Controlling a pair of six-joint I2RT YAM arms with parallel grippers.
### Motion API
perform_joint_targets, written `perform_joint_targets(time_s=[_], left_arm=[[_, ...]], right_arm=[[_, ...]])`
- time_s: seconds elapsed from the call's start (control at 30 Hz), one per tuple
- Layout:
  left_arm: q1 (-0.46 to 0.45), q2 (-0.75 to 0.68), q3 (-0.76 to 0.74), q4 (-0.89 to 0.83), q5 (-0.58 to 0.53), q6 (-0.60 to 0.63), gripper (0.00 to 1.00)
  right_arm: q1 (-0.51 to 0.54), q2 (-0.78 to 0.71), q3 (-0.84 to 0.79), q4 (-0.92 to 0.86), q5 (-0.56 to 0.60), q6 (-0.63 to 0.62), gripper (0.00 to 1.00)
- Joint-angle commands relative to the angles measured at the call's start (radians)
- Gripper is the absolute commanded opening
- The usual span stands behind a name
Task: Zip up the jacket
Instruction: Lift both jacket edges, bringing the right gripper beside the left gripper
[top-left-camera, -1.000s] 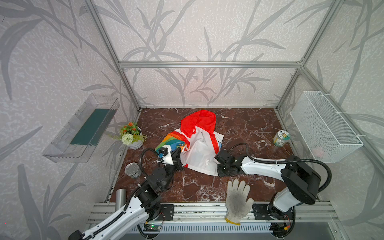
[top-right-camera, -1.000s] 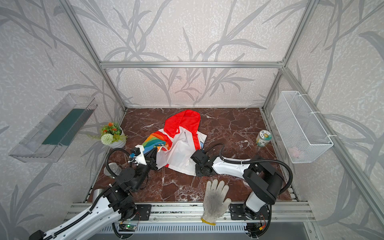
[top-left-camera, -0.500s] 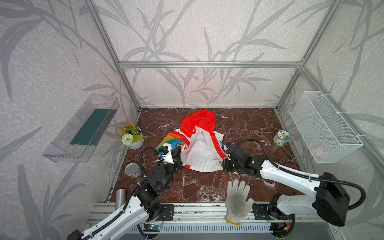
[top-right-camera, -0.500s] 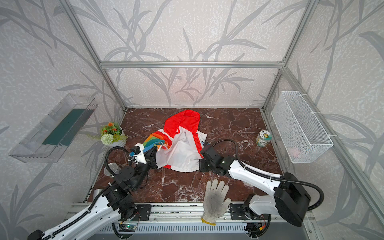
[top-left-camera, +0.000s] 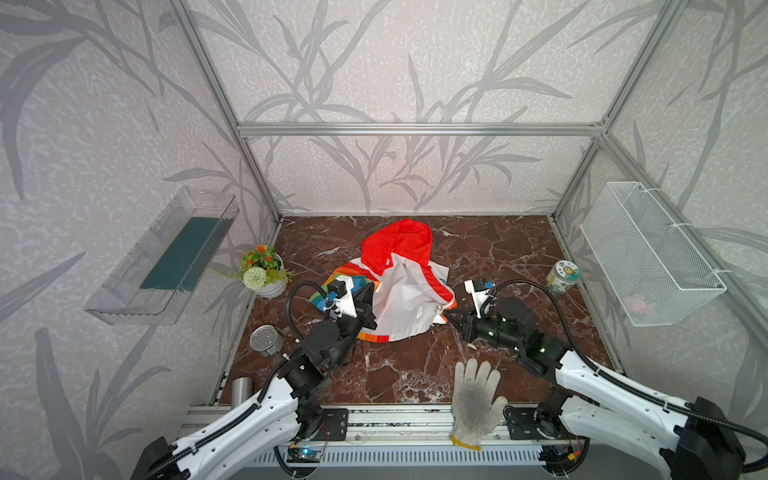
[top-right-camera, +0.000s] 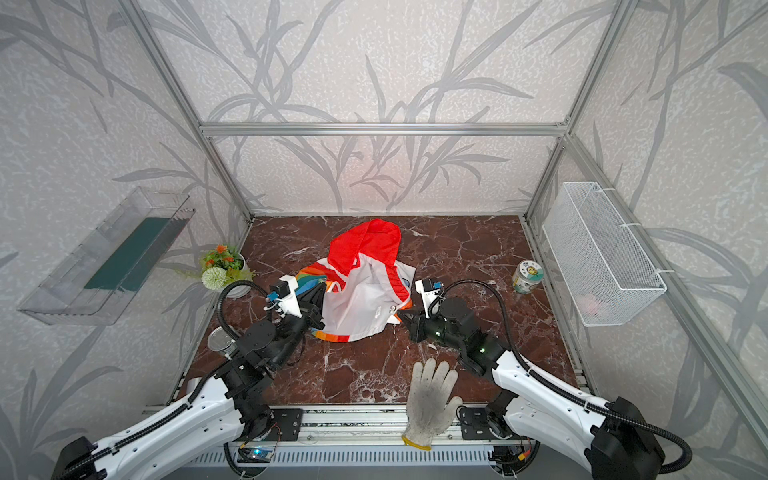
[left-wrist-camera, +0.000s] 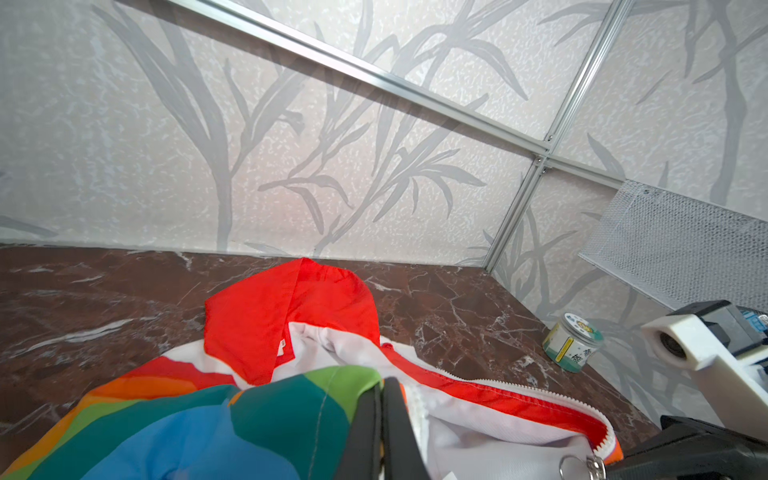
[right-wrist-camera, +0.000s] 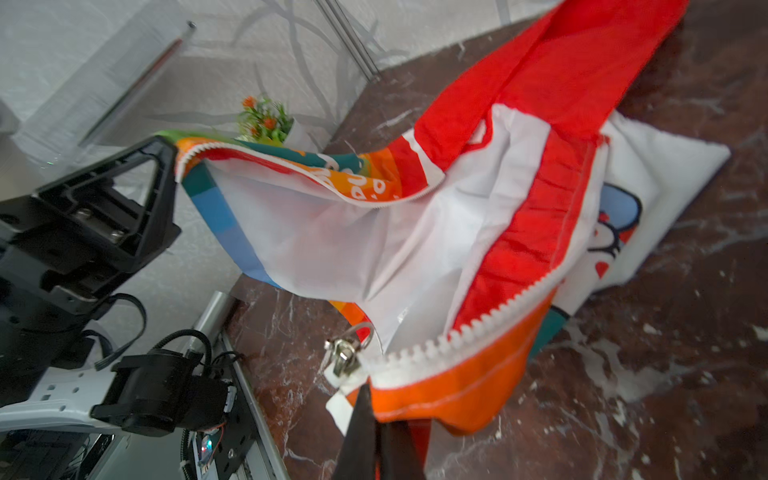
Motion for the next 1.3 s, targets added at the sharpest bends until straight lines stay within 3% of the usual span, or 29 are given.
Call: perform_joint_targets(time_s=[0.0,0.1,0.17,0.23,0.33,0.43,0.53,0.6,0.73,0.87,1.0,1.13,1.27], left_arm=[[-0.005,0.03,0.075,0.115,0.041,0.008,0.0],[-0.003,0.068,0.097,0.195,-0.004,0.078,0.0],[-0.001,0.094,0.122,0.219,-0.057,0.113,0.0],[0.007,0.118,0.148,0.229,-0.052,0.143,0.0],[0.012,0.163,0.172,0.287,-0.032,0.15,0.0],[0.014,0.192,0.208,0.309,-0.014,0.136,0.0],[0.017,0.205,0.243,0.285,0.004,0.133,0.0],[0.016,0.211,0.247,0.298,0.015,0.122,0.0],[0.016,0.24,0.259,0.385,0.079,0.108,0.0],[0.016,0.263,0.287,0.442,0.135,0.111,0.0],[0.017,0.299,0.311,0.538,0.197,0.122,0.0],[0.014,0.338,0.346,0.615,0.273,0.141,0.0],[0.013,0.366,0.378,0.686,0.322,0.167,0.0]], right_arm=[[0.028,-0.017,0.094,0.089,0.027,-0.272,0.0],[0.078,0.078,0.377,-0.273,0.134,-0.561,0.0],[0.15,0.192,0.602,-0.512,0.29,-0.722,0.0],[0.196,0.277,0.741,-0.633,0.44,-0.811,0.0],[0.269,0.335,0.79,-0.604,0.684,-0.987,0.0],[0.309,0.403,0.842,-0.604,0.843,-1.175,0.0],[0.331,0.461,0.928,-0.67,1.012,-1.157,0.0],[0.332,0.41,0.869,-0.579,0.95,-1.123,0.0],[0.325,0.232,0.561,-0.054,0.679,-1.103,0.0],[0.329,0.199,0.487,0.143,0.582,-1.1,0.0],[0.33,0.188,0.405,0.451,0.557,-1.089,0.0],[0.328,0.189,0.412,0.541,0.552,-1.022,0.0],[0.327,0.174,0.448,0.459,0.518,-0.895,0.0]])
